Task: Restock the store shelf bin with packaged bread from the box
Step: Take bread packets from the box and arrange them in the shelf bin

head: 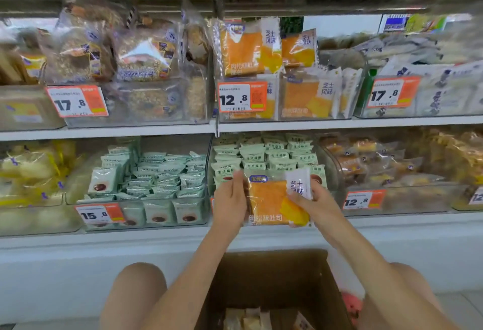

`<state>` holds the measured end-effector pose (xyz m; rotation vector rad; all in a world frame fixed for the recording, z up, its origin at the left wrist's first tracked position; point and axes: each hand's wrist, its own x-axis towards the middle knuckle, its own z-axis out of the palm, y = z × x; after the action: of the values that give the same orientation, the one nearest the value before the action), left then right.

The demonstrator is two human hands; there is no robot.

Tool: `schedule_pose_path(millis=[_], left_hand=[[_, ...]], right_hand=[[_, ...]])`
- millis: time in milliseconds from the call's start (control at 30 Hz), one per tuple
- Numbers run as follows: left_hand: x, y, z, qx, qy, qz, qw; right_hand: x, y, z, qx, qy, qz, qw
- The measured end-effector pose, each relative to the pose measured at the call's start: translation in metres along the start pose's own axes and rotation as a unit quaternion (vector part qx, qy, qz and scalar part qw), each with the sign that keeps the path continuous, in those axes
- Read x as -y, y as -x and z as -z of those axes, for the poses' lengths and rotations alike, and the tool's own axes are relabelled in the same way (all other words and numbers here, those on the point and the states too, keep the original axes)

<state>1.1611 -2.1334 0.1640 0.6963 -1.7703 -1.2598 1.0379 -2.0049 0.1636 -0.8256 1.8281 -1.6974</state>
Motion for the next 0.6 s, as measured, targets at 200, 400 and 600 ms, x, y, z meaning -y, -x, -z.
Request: schedule_pose_path(millis=[200, 400, 600], left_hand=[[-0.079, -0.067, -0.008, 0.018, -0.006, -0.086, 0.996], [-0.128, -0.133, -0.004, -0.130, -0.281, -0.301, 0.902], [-0.124, -0.195, -0.047, -0.134, -0.408, -0.556, 0.712]], right_hand=[[0.114, -0.037, 0.035, -0.024, 0.072, 0.147, 0.986], [0.209, -0.092, 0.086, -0.171, 0.057, 0.241, 0.954], [0.238, -0.178, 0.097, -0.261, 0.077, 0.255, 0.928]])
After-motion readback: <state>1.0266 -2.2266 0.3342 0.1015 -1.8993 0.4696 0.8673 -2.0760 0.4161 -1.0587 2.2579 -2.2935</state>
